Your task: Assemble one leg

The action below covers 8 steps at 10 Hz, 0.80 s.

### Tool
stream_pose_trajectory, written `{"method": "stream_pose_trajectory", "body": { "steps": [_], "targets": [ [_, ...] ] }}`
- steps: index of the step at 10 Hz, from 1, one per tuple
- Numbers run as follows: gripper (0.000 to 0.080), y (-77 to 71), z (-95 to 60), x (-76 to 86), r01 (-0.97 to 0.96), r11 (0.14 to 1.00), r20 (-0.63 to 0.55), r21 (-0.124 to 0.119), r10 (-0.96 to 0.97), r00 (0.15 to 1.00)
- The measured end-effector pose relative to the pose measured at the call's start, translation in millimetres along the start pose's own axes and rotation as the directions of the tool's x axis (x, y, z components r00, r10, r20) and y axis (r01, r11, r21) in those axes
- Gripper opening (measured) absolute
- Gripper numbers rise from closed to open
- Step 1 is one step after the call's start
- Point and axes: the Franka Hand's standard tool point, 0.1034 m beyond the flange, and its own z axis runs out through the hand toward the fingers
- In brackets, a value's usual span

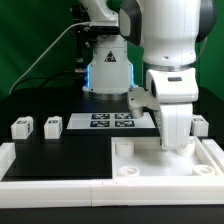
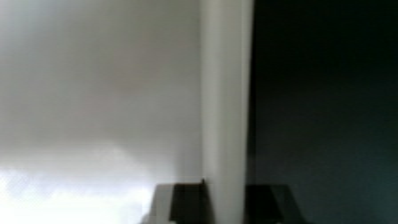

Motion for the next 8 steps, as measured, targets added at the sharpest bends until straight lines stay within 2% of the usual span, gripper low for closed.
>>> {"method": "stream_pose_trajectory", "body": {
  "steps": [2, 3, 4, 5, 6, 7, 8],
  "targets": [
    [0.0086, 0.0, -0.1, -0.2, -0.001, 1.0, 0.0, 0.0, 0.001, 1.0],
    [0.0259, 0.2, -0.2, 0.1, -0.003, 1.0, 0.0, 0.0, 0.003, 1.0],
    [0.0259, 0.1, -0.2, 0.6, -0.009, 1.0, 0.0, 0.0, 0.009, 1.0],
    [0.0443, 0.1, -0.2, 0.5, -0.01, 1.0, 0.0, 0.0, 0.01, 1.0],
    [0.0569, 0.2, -0.2, -0.1, -0.011, 1.0, 0.0, 0.0, 0.011, 1.0],
    [0.0632, 0.3, -0.2, -0.7, -0.012, 1.0, 0.0, 0.0, 0.012, 1.0],
    [0.0632, -0.6, -0.2, -0.7, -0.012, 1.0, 0.0, 0.001, 0.012, 1.0]
  ]
}}
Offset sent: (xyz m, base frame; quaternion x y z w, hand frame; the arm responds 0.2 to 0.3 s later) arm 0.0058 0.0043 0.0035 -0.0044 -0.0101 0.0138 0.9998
